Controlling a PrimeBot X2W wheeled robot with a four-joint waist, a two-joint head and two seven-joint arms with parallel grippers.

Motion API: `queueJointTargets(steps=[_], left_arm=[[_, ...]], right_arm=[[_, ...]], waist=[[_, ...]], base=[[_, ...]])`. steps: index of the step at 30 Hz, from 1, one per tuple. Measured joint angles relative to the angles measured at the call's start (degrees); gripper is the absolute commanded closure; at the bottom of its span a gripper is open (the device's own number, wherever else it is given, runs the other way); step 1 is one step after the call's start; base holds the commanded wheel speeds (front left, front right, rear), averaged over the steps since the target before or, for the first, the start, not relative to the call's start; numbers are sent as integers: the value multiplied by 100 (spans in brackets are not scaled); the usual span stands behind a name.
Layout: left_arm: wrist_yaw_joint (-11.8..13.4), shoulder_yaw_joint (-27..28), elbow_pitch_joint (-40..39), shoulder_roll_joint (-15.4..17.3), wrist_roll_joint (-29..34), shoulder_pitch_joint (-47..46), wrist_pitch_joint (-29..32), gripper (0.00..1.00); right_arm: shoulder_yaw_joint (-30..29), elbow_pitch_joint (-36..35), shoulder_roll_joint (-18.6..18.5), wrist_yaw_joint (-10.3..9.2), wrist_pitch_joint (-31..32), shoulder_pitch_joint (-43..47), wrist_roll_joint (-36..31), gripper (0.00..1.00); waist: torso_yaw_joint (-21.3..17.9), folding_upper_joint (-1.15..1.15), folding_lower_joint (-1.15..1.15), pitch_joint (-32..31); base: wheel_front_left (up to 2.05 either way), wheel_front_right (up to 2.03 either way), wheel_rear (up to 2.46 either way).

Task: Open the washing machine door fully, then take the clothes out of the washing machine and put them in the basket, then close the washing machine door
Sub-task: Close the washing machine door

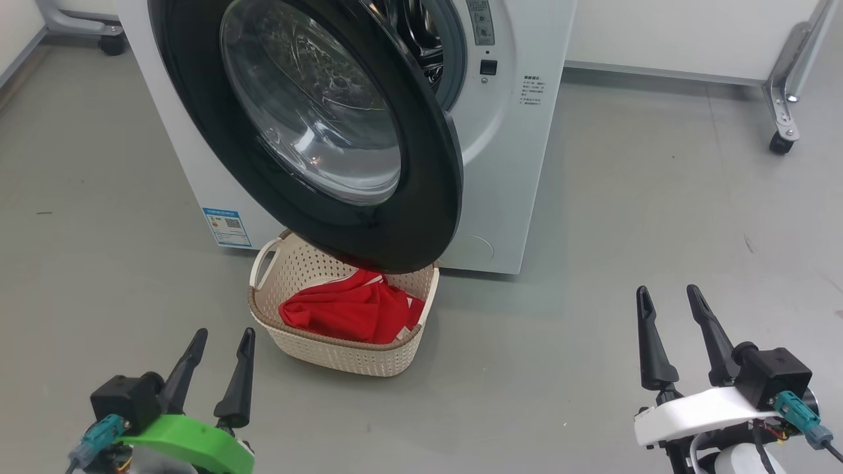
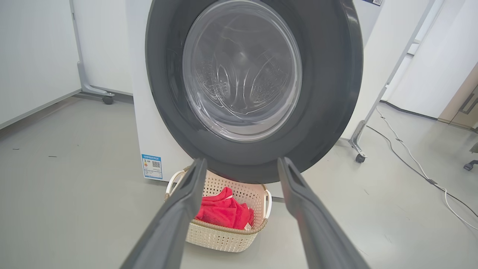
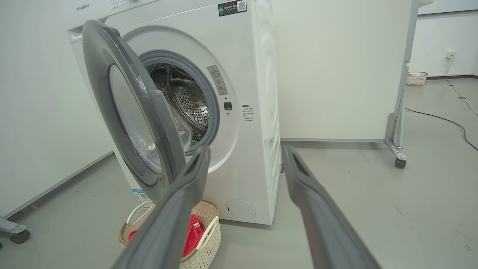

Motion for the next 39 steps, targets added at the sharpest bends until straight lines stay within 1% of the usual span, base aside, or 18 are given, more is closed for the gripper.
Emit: queueJointTargets(steps=[5, 13, 26, 39], left_arm=[[52, 80, -153, -20, 319, 25, 1, 0], [76, 346, -432, -151, 589, 69, 1, 0], [73, 499, -573, -289, 829, 261, 1, 0], [-4, 631, -636, -427, 1038, 381, 0, 0]], right_arm=[[12, -24, 2, 0, 0, 0, -1, 0], [13, -37, 2, 0, 0, 7, -1, 0], [12, -67, 0, 0, 0, 11, -1, 0], [16, -79, -1, 0, 0, 13, -2, 0]], waist=[[-29, 0, 0, 3], [-63, 0, 0, 10], [-88, 0, 0, 30], [-86, 0, 0, 57]], base=[[0, 0, 0], [0, 0, 0], [0, 0, 0], [0, 0, 0]])
